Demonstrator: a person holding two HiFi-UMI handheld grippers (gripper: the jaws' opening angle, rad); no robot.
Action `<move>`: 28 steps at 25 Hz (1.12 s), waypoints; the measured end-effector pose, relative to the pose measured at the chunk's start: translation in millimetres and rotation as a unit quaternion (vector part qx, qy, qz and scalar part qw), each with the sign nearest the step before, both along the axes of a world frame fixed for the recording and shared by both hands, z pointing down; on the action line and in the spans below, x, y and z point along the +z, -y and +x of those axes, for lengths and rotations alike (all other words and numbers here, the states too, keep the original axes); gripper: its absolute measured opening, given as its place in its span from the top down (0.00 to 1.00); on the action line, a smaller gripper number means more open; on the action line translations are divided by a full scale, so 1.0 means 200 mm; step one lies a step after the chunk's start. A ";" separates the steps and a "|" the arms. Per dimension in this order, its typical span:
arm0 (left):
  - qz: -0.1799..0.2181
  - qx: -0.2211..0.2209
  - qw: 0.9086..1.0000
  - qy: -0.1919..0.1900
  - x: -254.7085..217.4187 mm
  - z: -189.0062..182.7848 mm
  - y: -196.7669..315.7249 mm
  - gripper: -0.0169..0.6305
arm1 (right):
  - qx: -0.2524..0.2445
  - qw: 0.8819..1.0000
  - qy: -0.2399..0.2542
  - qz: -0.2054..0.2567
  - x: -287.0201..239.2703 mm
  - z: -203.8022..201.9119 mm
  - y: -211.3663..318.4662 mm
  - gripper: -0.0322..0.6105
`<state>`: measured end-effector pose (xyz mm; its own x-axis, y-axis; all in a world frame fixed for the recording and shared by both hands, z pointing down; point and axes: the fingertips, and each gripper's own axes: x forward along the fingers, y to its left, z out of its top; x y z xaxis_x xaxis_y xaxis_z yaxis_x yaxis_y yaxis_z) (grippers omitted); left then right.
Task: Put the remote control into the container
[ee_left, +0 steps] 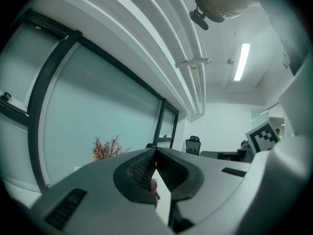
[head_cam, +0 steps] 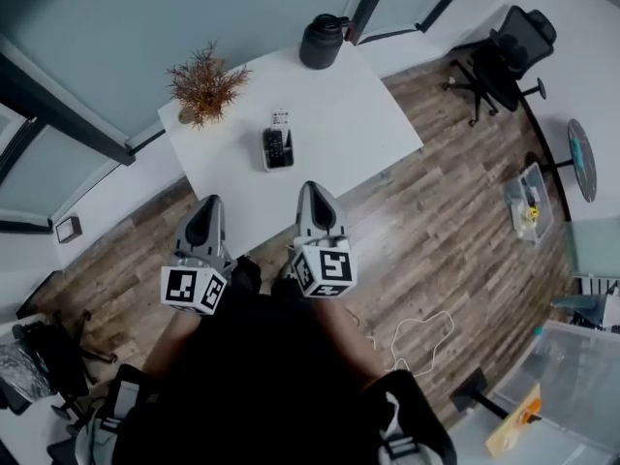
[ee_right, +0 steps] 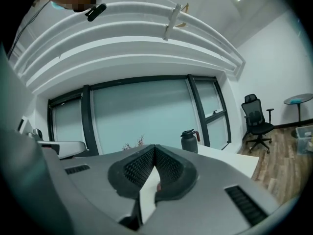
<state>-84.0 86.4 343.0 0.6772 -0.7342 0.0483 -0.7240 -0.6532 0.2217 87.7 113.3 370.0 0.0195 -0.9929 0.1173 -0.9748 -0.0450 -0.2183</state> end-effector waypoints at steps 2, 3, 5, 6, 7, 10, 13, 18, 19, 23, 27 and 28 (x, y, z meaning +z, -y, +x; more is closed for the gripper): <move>-0.004 -0.017 1.000 0.003 0.00 0.03 -0.06 0.96 | -0.011 1.000 0.012 0.005 0.01 0.01 -0.10 0.94; -0.001 -0.022 1.000 0.004 -0.02 0.04 -0.10 0.96 | -0.020 1.000 0.015 0.007 0.01 0.02 -0.14 0.94; 0.008 -0.025 1.000 0.009 -0.04 0.08 -0.15 0.96 | -0.034 0.999 0.017 0.007 0.02 0.02 -0.21 0.94; 0.011 -0.024 1.000 0.014 -0.05 0.10 -0.18 0.96 | -0.038 0.999 0.018 0.006 0.03 0.02 -0.24 0.94; 0.013 -0.022 1.000 0.018 -0.05 0.12 -0.20 0.96 | -0.040 0.999 0.021 0.005 0.04 0.01 -0.27 0.94; 0.008 -0.011 1.000 0.021 -0.05 0.13 -0.25 0.96 | -0.043 0.999 0.029 0.001 0.06 -0.03 -0.35 0.94; 0.005 0.009 1.000 0.022 -0.04 0.14 -0.28 0.96 | -0.057 0.998 0.009 0.007 0.05 -0.08 -0.36 0.94; -0.001 0.035 0.999 0.011 -0.02 0.18 -0.32 0.96 | -0.054 0.998 -0.012 0.016 0.02 -0.06 -0.35 0.95; -0.002 0.038 0.999 0.010 -0.01 0.19 -0.32 0.96 | -0.052 0.998 -0.014 0.016 0.02 -0.06 -0.35 0.95; 0.001 0.046 0.999 0.008 -0.02 0.18 -0.30 0.96 | -0.051 0.999 -0.014 0.015 0.03 -0.06 -0.33 0.95; -0.002 0.044 0.999 0.012 0.01 0.15 -0.29 0.96 | -0.051 0.999 -0.014 0.013 0.04 -0.08 -0.34 0.95; -0.004 0.046 0.999 0.013 0.02 0.15 -0.29 0.96 | -0.052 0.998 -0.015 0.012 0.04 -0.09 -0.35 0.95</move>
